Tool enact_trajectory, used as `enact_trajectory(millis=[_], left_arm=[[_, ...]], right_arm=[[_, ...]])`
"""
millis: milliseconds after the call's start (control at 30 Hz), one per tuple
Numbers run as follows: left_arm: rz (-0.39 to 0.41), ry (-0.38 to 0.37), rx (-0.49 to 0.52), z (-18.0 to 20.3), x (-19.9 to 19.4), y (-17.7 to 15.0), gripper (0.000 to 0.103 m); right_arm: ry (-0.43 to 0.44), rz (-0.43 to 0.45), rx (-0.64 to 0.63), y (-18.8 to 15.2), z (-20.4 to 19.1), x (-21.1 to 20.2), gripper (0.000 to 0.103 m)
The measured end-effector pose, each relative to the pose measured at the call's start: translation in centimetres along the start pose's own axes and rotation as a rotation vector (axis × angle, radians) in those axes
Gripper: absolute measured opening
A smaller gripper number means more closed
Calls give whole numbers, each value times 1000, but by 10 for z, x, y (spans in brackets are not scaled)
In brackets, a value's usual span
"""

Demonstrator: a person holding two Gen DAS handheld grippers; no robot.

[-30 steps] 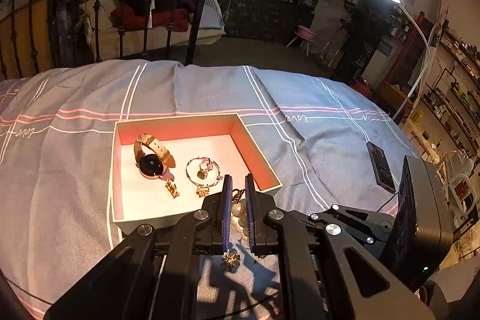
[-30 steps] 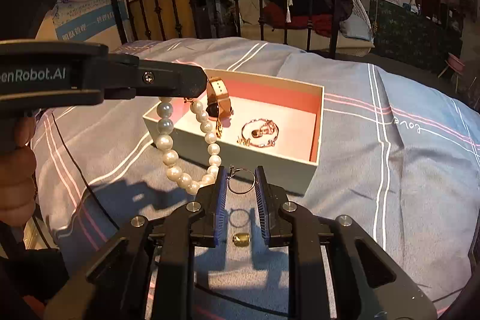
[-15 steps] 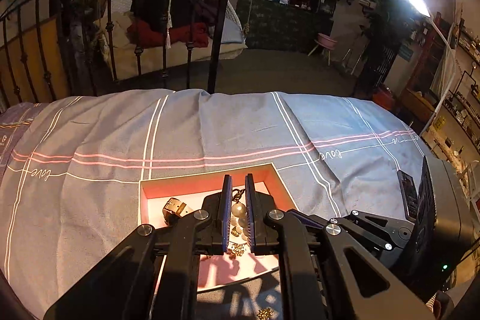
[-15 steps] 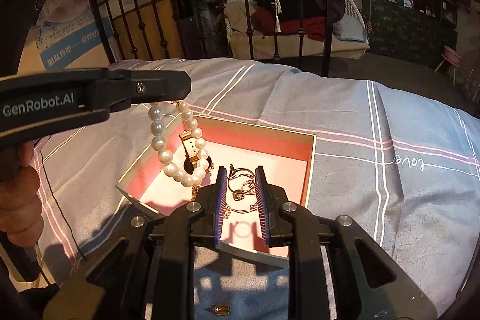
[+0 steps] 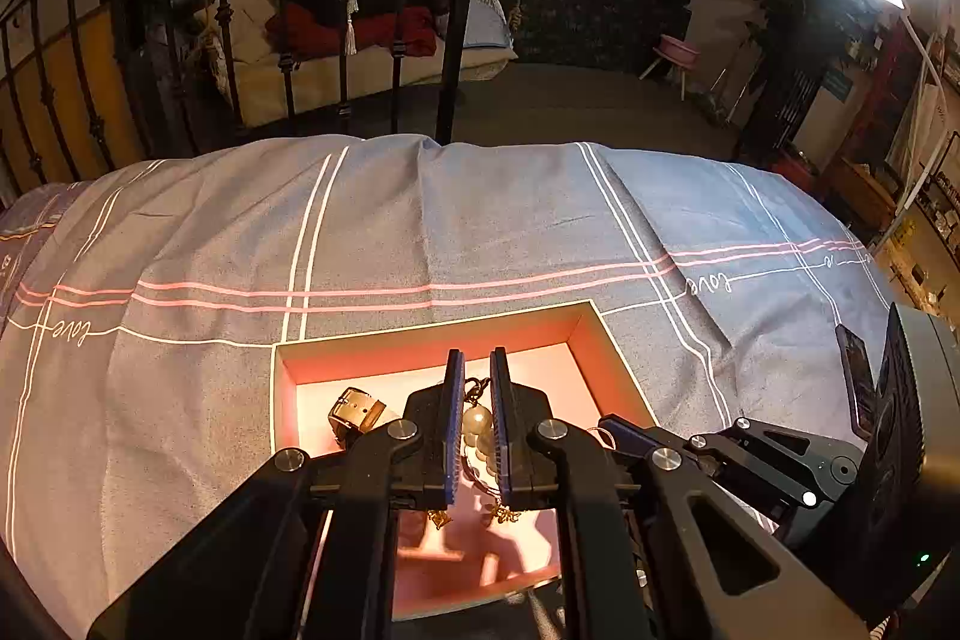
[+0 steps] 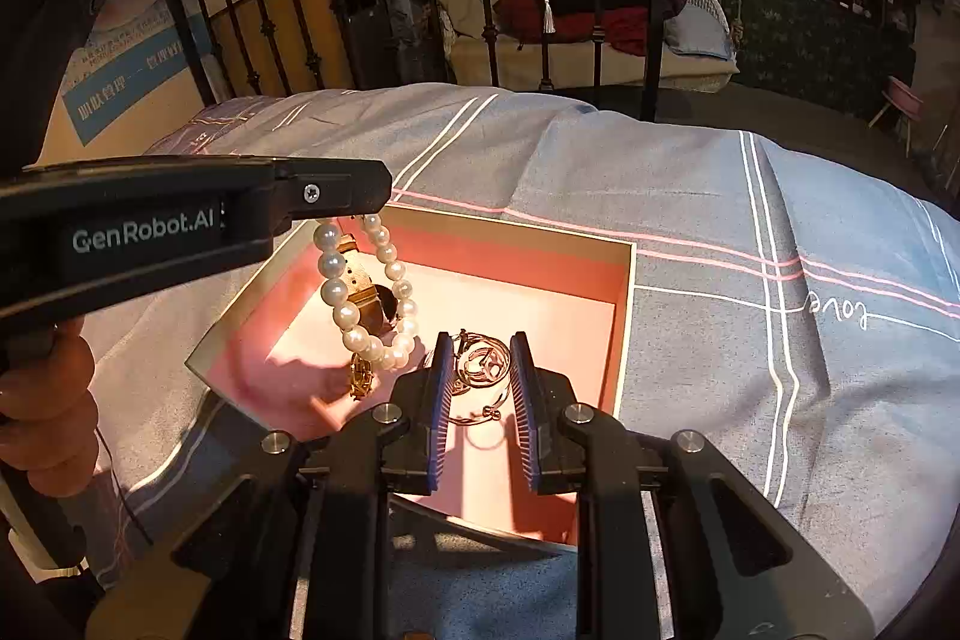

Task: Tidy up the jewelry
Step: 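Carry the pearl bracelet into the box with both tools and open them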

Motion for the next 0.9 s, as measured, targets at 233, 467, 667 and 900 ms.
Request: enact_trajectory(millis=[233,467,667,900], left_arm=[[-31,14,-10,-6,12,-10,8],[-53,27,-18,-12,19,-18,8],[-67,41,-25,-18,22,-23,8],[-74,50,-28,-21,23,-27,8]], right_arm=[[6,-21,-13,-3,-4,12,20],[8,-35,-11,-7,-3,16,20],[8,-44,-13,-11,-5,19,20],[11,-54,-21,-14,-7,21,20]])
Point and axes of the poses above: each gripper's, at about its wrist camera, not at the fingertips, and x roughly the way its jaws point, z to its right, y to its top, the point moved 10 cm from there along x, roughly the way its jaws point, and after that the axes turned 3 degrees about z, right-handed, at the moved point
